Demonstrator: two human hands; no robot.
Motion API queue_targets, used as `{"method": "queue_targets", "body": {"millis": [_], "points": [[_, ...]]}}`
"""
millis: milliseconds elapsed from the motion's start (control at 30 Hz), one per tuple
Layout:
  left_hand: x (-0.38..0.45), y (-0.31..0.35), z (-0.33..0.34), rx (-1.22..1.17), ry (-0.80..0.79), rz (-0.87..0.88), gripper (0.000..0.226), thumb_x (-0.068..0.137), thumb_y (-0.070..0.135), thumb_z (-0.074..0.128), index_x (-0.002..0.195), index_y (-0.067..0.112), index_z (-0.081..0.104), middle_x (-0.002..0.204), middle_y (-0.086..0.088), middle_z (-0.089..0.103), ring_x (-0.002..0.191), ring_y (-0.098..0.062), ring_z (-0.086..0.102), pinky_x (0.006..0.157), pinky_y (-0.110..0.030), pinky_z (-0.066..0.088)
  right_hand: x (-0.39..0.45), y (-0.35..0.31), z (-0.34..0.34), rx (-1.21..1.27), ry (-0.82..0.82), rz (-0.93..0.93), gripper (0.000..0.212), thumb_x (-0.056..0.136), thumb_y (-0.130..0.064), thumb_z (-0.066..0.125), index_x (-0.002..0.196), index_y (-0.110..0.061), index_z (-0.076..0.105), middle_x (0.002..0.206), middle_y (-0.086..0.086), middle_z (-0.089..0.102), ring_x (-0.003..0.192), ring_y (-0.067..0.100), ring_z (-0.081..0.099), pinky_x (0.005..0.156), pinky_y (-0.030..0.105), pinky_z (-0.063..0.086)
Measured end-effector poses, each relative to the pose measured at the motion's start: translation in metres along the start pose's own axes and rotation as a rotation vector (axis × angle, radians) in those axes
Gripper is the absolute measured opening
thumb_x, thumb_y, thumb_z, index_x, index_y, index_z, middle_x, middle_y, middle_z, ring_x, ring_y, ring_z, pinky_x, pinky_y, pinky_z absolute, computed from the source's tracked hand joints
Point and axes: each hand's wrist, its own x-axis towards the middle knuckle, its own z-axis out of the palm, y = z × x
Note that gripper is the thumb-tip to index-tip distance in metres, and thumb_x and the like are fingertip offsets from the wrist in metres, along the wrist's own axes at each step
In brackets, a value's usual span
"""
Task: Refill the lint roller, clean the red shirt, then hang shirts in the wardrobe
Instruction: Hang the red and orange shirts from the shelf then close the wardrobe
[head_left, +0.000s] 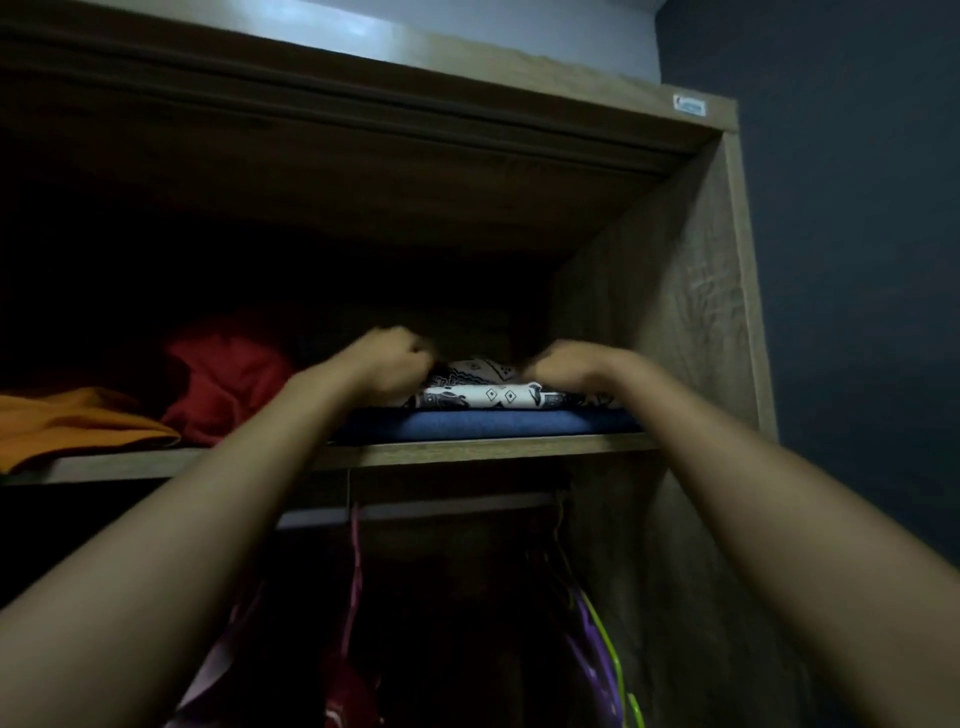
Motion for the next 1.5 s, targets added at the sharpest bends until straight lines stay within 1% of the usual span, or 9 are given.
{"method": "queue_targets", "body": {"millis": [233,433,533,733,867,1000,1067,1267,1500], "points": [[0.007,-0.006,0.012,0.013,-0.328,-0.144,0.043,0.096,0.050,0.034,0.125,0.026,0.056,0.115,-0.002,0.055,0.102,-0.018,0.052,0.095,-0.034,0.033,0.007,-0.004,0.001,-0.036,-0.107,0.070,0.029,0.099,-0.033,0.035,0.091,-0.023,0.060,0.108,0.005,0.061,0.083,0.013,0.056,0.076,0.031,0.041],[0.007,0.007,0.000,0.063,-0.072,0.009,0.038,0.099,0.039,0.040,0.125,0.018,0.057,0.118,-0.006,0.060,0.096,-0.016,0.054,0.084,-0.031,0.040,-0.005,-0.007,-0.015,-0.222,-0.031,0.108,0.036,0.100,-0.030,0.037,0.118,-0.009,0.060,0.120,0.010,0.060,0.104,0.027,0.058,0.089,0.034,0.046],[0.008,0.017,0.002,-0.057,0.033,0.074,0.034,0.100,0.037,0.038,0.119,0.019,0.059,0.112,-0.005,0.061,0.085,-0.011,0.054,0.076,-0.028,0.038,-0.008,-0.016,-0.008,-0.038,-0.044,-0.023,0.044,0.099,-0.044,0.039,0.128,-0.016,0.055,0.118,0.002,0.055,0.104,0.019,0.052,0.088,0.030,0.036],[0.016,0.005,0.022,-0.033,-0.349,-0.153,0.036,0.089,0.064,0.032,0.093,0.036,0.055,0.111,-0.003,0.058,0.097,-0.019,0.054,0.098,-0.038,0.037,-0.005,-0.002,0.011,0.034,-0.115,-0.006,0.086,0.064,-0.086,0.040,0.129,-0.032,0.055,0.127,-0.001,0.057,0.107,0.019,0.055,0.102,0.044,0.039],[0.011,0.000,0.015,0.036,-0.189,-0.132,0.054,0.093,0.061,0.034,0.123,0.021,0.053,0.113,-0.003,0.052,0.101,-0.019,0.050,0.095,-0.034,0.033,-0.009,0.001,0.005,0.083,-0.147,0.027,0.066,0.082,-0.072,0.044,0.126,-0.025,0.057,0.121,0.001,0.056,0.107,0.021,0.054,0.103,0.043,0.039],[0.005,-0.013,0.016,-0.030,-0.324,-0.182,0.056,0.089,0.068,0.028,0.114,0.026,0.055,0.112,-0.003,0.057,0.098,-0.019,0.054,0.107,-0.042,0.033,-0.003,0.004,0.018,0.085,-0.013,0.009,0.083,0.066,-0.082,0.044,0.128,-0.029,0.056,0.125,-0.001,0.058,0.106,0.019,0.055,0.100,0.041,0.041],[0.007,-0.013,0.019,-0.029,-0.310,-0.173,0.055,0.090,0.068,0.027,0.117,0.028,0.054,0.114,-0.003,0.056,0.100,-0.018,0.054,0.107,-0.044,0.032,-0.003,0.005,0.021,0.112,0.011,0.002,0.074,0.073,-0.078,0.046,0.126,-0.028,0.058,0.120,-0.001,0.059,0.104,0.019,0.055,0.096,0.038,0.042],[0.001,-0.011,0.018,0.112,-0.142,-0.094,0.066,0.091,0.066,0.025,0.132,0.023,0.052,0.129,-0.009,0.056,0.108,-0.023,0.053,0.088,-0.034,0.035,-0.006,-0.001,0.005,0.074,-0.113,0.041,0.058,0.082,-0.069,0.048,0.120,-0.027,0.059,0.119,0.001,0.058,0.100,0.018,0.055,0.090,0.036,0.041],[0.003,-0.014,0.024,0.074,-0.186,-0.169,0.067,0.088,0.070,0.026,0.128,0.024,0.054,0.113,-0.007,0.056,0.093,-0.019,0.052,0.089,-0.037,0.035,-0.007,0.001,0.018,0.075,-0.045,0.039,0.078,0.072,-0.083,0.041,0.128,-0.029,0.056,0.126,0.001,0.057,0.106,0.021,0.055,0.099,0.040,0.040]]}}
